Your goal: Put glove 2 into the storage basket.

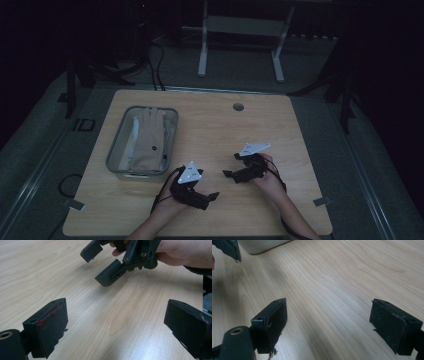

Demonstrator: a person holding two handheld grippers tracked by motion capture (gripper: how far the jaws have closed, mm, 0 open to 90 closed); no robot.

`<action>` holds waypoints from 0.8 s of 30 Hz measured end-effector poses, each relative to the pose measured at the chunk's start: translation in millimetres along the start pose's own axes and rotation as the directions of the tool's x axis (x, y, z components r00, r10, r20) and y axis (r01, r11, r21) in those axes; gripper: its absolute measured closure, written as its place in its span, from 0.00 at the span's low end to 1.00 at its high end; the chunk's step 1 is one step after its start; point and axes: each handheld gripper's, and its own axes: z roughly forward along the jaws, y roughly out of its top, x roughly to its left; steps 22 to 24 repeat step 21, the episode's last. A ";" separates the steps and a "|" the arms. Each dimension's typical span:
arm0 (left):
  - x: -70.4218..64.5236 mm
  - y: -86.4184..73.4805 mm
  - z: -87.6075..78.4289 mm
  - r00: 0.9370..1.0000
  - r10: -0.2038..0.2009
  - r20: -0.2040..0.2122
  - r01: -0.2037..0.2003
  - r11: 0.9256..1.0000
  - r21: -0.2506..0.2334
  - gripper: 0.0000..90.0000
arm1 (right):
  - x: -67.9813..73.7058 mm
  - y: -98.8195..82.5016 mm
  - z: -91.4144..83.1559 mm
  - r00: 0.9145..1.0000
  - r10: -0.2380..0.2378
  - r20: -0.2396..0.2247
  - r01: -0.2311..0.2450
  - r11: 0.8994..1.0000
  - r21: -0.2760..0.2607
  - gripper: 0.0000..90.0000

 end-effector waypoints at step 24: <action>-2.6 -10.5 16.2 0.999 0.013 0.038 -0.014 1.000 0.027 0.06 | 3.8 -29.7 2.4 0.993 -0.093 0.078 0.091 0.996 0.022 0.16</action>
